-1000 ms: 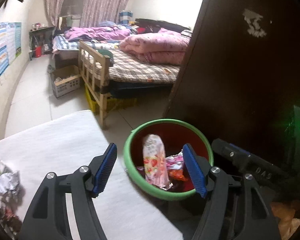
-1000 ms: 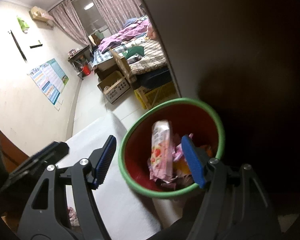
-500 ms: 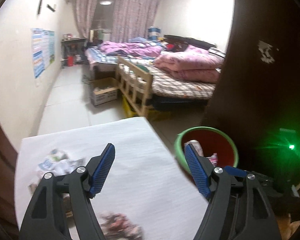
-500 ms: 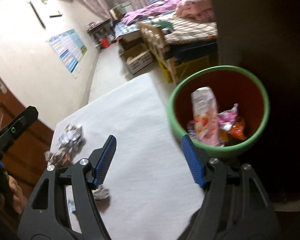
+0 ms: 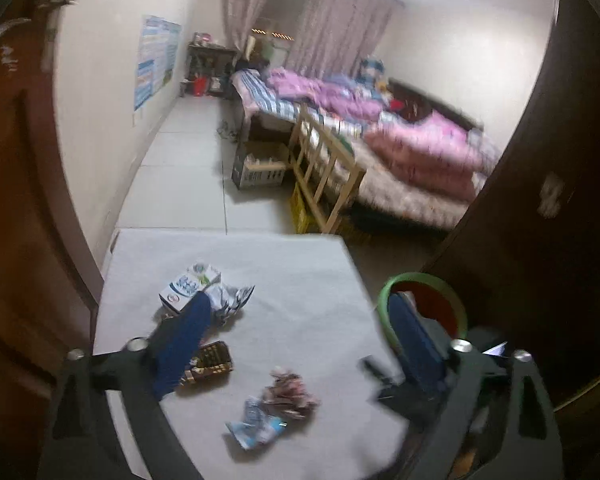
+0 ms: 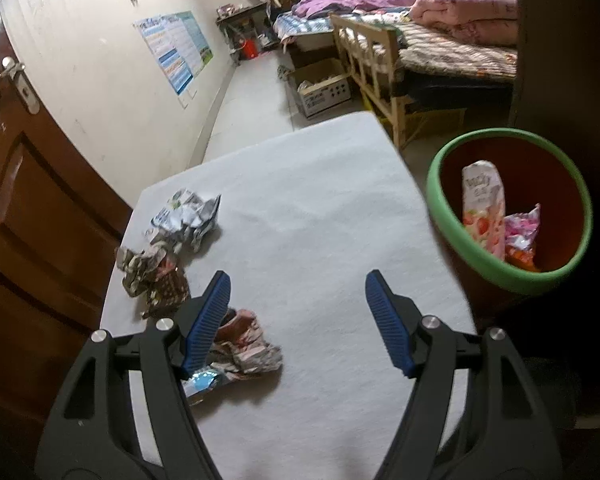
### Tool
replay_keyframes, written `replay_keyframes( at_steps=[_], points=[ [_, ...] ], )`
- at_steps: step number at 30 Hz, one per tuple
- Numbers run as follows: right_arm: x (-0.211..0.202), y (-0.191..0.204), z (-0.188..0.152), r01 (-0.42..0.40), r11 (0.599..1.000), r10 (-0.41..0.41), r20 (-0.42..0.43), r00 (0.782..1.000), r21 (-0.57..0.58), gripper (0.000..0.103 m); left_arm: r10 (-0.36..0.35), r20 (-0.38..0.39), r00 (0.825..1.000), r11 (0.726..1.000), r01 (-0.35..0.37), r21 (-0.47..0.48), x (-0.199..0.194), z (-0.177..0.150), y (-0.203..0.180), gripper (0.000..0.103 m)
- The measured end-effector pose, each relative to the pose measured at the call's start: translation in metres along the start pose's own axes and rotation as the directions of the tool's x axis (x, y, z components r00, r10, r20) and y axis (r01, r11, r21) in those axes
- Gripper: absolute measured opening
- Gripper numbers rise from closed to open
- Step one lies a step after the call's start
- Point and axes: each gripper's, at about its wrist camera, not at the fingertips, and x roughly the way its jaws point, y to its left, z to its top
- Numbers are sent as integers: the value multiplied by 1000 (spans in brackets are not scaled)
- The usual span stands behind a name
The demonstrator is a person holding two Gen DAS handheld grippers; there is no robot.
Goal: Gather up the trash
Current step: 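Move both open tools back over the remaining trash on the table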
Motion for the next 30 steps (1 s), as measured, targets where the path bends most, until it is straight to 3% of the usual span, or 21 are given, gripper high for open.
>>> replay_keyframes(
  at_steps=[3,6,9,13,17,26,30],
  points=[
    [6,9,-4,-5,1000,4,-20,1000,-24,68,-25,93,995,998,29,-47,-55,22,-6,95],
    [12,17,-7,-6,999,5,-33,999,-46,68,-85,133,987,994,94,-63,-86,35,-11,95],
    [19,20,-8,-14,999,11,-49,999,-47,68,-96,151,984,990,111,-89,-102,45,-19,95],
    [24,20,-9,-13,999,10,-59,998,-53,68,-82,187,979,991,100,-91,-107,47,-21,95],
    [27,17,-8,-13,999,10,-67,998,-45,68,-90,114,989,970,113,-217,-94,47,-7,95],
    [32,10,-11,-23,999,21,-77,997,-24,68,-142,95,985,953,162,-255,-82,44,-4,95],
    [32,8,-11,-17,1000,16,-71,997,-21,68,-173,135,976,950,201,-237,-84,39,-5,95]
  ],
)
